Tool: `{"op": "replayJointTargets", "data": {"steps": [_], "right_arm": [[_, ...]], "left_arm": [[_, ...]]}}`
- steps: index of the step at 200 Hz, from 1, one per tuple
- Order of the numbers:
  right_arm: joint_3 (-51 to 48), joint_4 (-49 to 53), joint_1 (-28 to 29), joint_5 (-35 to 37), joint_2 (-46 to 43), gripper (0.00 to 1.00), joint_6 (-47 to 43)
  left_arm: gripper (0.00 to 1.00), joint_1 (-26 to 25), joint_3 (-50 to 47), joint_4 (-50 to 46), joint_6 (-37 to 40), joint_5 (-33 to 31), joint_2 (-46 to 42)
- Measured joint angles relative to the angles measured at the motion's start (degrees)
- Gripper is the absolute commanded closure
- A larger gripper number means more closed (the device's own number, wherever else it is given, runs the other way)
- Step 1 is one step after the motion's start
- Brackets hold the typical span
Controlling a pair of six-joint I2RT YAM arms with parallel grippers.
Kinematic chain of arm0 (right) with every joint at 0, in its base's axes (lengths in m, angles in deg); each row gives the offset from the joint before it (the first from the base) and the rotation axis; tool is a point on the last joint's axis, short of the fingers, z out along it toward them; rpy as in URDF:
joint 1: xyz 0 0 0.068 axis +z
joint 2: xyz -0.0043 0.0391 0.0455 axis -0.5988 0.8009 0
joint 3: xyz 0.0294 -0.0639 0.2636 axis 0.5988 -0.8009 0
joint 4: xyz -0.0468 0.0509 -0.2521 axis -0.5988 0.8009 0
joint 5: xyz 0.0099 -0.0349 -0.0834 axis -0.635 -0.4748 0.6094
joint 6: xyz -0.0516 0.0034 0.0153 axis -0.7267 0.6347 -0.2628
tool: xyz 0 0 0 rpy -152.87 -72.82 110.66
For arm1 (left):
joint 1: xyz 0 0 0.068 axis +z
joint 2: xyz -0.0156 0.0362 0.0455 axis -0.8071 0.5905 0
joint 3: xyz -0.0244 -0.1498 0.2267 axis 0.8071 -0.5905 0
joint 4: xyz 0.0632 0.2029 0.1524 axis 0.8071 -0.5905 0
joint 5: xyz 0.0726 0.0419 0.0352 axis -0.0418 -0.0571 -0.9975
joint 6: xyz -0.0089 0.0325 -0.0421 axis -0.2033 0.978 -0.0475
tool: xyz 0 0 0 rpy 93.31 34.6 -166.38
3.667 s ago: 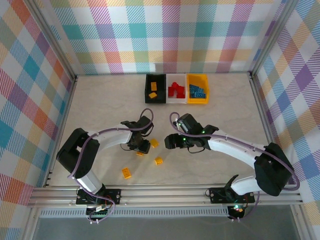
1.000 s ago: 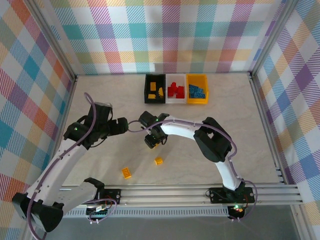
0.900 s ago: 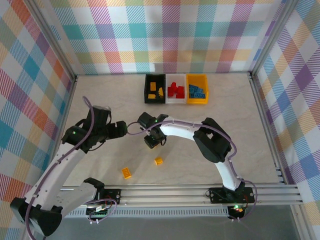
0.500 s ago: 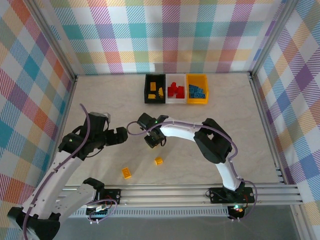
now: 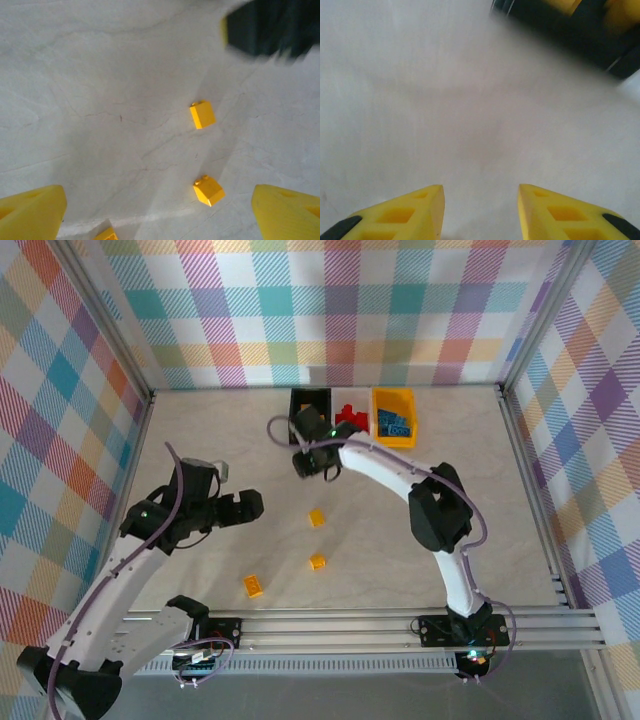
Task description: Sort the legos into containers by color
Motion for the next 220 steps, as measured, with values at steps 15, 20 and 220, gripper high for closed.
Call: {"op": "replayJointTargets", "data": {"steps": [15,20,220], "right_arm": [[6.91,-0.17,-3.02,-1.62,2.08,0.54,-0.09],[9.03,0.02,-3.78,-2.32,3.02,0.51,-0.11],[-21.77,3.54,5.62,-8.46,-4.09,0.34,7.78]], "left_arm": [[0.05,0.00,-2.36,-1.42,-0.42,0.00,-2.21],[0.05,0.00,-3.17,-1.92,-0.68,0.00,-2.93],[0.00,-18.01,-21.40,-4.28,-26.40,-7.56,-1.97]]}}
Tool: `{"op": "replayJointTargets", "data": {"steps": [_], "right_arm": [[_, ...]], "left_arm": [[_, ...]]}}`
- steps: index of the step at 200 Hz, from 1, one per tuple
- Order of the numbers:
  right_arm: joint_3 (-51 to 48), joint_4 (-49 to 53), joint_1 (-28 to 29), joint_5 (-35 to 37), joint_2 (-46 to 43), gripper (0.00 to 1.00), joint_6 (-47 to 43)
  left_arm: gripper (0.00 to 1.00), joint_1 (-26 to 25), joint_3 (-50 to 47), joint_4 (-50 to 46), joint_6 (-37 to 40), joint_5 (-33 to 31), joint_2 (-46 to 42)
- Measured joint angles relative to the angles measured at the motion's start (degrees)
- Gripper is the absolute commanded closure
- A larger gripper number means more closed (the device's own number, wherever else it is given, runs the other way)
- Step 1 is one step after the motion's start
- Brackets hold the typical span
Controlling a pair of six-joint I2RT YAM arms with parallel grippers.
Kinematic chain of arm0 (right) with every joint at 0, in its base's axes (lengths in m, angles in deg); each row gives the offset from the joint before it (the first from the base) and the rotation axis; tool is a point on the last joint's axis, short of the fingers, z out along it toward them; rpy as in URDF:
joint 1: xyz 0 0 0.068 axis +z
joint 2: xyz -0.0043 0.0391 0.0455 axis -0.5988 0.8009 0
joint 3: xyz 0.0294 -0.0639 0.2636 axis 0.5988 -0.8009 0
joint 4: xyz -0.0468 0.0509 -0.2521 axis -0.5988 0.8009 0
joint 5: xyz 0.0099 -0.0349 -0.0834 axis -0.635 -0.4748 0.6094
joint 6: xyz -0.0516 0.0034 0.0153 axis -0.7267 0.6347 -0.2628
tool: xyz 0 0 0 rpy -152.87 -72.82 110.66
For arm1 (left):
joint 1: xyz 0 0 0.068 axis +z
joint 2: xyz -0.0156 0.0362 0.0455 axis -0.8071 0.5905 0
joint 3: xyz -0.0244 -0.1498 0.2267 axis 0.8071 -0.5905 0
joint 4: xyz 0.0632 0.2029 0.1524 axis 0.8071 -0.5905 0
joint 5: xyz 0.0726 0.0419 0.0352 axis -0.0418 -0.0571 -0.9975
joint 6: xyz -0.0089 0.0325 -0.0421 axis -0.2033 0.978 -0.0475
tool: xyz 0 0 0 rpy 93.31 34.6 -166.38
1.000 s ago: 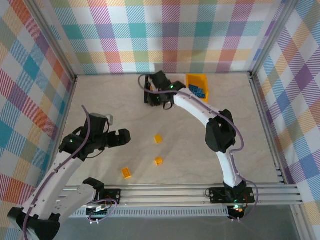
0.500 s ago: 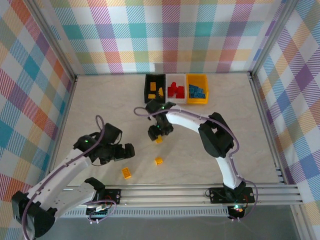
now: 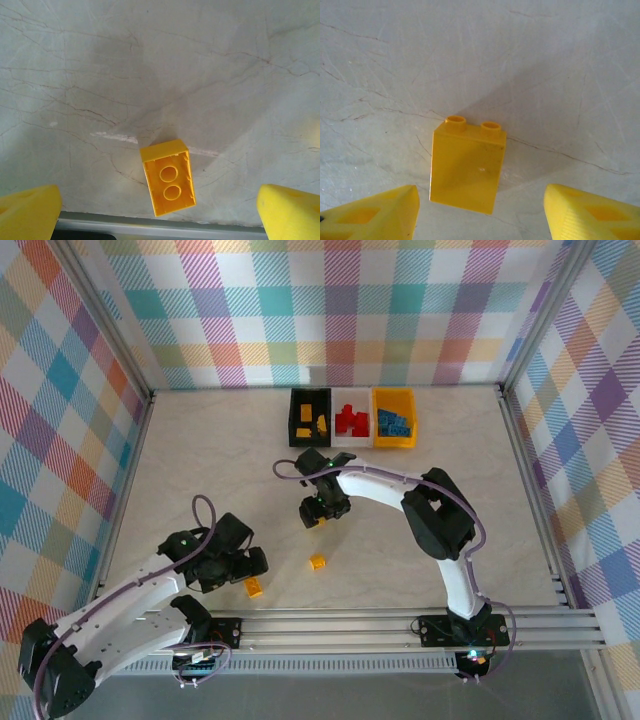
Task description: Sort the legos into containers by color
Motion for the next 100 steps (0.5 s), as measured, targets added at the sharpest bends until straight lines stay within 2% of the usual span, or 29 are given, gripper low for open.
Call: {"op": "replayJointTargets", "data": {"steps": [57,100], "right_arm": [[3.06,-0.24,0.52,1.66,1.29,0.41,0.50],[4.48,-0.07,2.03,3.67,4.72,0.42,0.59]], "left_arm": [[0.00,-2.80,-1.55,3.74,-2.29,-1.51,2.69],[0.00,-3.41,-1.90,4.70,-3.15,-1.97,2.14]]}}
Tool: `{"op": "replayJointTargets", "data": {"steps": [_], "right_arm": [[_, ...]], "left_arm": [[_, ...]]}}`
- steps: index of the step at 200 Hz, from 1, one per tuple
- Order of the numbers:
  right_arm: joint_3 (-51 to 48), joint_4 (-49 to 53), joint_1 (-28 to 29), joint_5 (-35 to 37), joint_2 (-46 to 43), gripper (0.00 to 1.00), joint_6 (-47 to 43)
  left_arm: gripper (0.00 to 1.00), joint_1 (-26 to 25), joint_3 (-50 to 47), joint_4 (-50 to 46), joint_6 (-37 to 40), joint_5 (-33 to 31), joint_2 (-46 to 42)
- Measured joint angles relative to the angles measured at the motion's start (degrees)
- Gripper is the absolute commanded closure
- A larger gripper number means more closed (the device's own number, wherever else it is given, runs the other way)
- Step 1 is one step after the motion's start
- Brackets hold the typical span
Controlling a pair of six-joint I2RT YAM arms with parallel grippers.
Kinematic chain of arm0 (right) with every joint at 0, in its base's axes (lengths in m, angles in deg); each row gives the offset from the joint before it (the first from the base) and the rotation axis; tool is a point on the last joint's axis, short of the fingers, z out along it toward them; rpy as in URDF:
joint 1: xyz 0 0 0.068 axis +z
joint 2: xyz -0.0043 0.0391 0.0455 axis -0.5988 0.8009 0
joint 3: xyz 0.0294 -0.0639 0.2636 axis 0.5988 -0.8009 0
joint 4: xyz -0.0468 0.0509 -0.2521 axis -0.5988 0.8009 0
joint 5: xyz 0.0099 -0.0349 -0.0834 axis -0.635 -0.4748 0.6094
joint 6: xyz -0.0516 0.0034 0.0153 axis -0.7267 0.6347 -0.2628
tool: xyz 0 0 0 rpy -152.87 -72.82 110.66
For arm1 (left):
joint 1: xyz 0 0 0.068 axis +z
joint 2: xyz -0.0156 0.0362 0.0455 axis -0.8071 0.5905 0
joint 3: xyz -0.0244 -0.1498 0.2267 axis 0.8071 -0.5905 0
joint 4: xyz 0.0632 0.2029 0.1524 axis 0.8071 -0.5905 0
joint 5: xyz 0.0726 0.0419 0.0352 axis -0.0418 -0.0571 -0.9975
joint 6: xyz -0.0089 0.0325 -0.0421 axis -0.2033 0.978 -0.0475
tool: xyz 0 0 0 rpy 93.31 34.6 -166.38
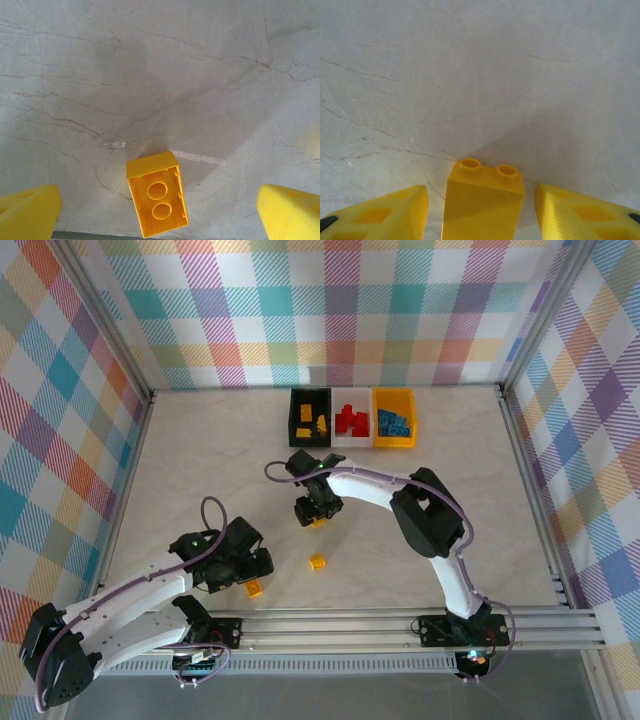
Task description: Sort the legos into containers by color
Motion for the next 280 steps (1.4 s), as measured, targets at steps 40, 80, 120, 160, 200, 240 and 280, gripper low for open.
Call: {"op": "replayJointTargets", "data": {"steps": [40,80,120,160,200,240,280], "right_arm": [[0.66,0.46,0.63,1.97,0.42,0.55,0.07],[0.42,0.50,0.59,3.50,0.28,0.69,0.70],[0.24,0.35,0.50,3.74,0.04,0.69,0.63],[4.44,2.54,-2.51,3.23,0.07,0.69,-0.52],[19.98,3.04,-9.09,3.08,0.26,0.69,-3.52],[39.56,2.23,-14.62,0.39,7.98,0.70,-4.98],[50.38,4.31,-16.76,-1.66,18.62,0.69,-5.68]], "left_arm": [[0.00,-0.09,-0.02,0.02,-0.04,-0.15,-1.53],[0.00,-0.09,-0.28,0.07,-0.04,-0.13,-1.51],[0.03,-0.35,-0.92,0.87,-0.04,-0.13,-0.94],[0.11,-1.11,-1.51,3.17,-0.17,0.00,2.03],[0.13,-2.69,-1.51,4.98,-0.26,0.00,5.90],[0.18,-4.68,-2.58,5.18,-1.97,-0.13,6.62],[0.26,-5.35,-4.81,5.35,-4.35,-0.07,6.34]]}}
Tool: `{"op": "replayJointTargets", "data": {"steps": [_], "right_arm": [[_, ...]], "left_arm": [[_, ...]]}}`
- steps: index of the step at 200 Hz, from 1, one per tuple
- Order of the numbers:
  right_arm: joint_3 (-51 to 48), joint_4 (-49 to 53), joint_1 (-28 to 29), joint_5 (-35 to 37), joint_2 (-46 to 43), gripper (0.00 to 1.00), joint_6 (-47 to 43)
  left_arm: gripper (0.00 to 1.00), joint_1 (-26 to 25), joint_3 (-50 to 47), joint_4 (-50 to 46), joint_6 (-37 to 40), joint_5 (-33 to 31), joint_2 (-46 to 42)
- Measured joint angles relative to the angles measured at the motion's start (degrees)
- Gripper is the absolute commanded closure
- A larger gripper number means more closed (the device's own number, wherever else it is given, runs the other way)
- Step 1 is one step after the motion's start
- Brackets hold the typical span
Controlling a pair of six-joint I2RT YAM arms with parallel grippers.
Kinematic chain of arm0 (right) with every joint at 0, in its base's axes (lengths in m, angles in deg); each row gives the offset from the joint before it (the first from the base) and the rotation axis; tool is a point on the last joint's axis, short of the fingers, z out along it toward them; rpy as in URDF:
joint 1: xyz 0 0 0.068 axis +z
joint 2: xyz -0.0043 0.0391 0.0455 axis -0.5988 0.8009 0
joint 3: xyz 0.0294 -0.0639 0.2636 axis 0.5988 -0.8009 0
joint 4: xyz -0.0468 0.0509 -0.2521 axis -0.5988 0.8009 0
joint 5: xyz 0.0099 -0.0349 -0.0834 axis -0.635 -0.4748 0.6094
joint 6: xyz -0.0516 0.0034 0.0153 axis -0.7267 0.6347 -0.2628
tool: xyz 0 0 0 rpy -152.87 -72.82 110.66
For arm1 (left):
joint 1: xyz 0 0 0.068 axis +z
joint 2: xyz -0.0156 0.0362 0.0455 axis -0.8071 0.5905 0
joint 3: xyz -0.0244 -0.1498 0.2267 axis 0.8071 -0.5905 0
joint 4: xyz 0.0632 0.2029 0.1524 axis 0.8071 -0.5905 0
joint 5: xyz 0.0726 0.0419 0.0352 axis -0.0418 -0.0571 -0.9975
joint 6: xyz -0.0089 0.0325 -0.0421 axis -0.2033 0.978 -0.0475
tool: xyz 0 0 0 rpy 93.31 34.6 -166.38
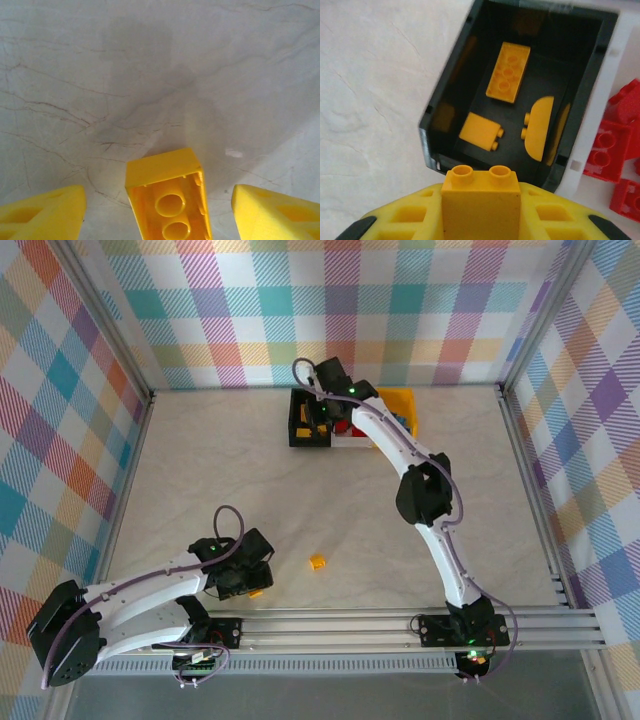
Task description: Sort the legos into containers by color
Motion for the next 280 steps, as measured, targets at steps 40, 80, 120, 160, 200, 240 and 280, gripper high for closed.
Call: {"op": "replayJointTargets", "data": {"steps": [40,80,120,160,200,240,280], "right_arm": [[-0.02,-1.03,0.07,-0.48,2.25,0.68,-1.05],[2.62,-7.06,-0.24,1.57,5.11,0.65,-2.34],[4.07,-12.07,-1.25,3.45,8.68,0.37,-3.54],[1.44,-13.22,-1.77,3.32,7.41,0.35,-3.50],[-25.20,-16.55,-1.49,0.90,-10.43,0.26,-1.79],[-50.45,-16.04,0.39,-3.93,-34.40,0.19,2.75],[-77.02,-15.80,3.87,-8.66,-52.28,0.19,7.04]], "left_arm": [[0.30,-0.92,-1.29,0.72,-1.70,0.13,-0.02],[0.35,-1.75,-1.29,0.98,-2.71,0.37,0.33],[0.44,-1.88,-1.31,1.11,-3.54,0.50,0.48],[0.58,-1.88,-1.84,1.95,-4.20,0.28,1.20],[0.81,-1.92,0.11,0.42,-2.69,-0.37,3.96],[0.87,-0.68,7.48,0.94,3.19,-2.64,9.94],[0.87,7.56,19.67,2.08,13.64,-3.06,16.52]]}}
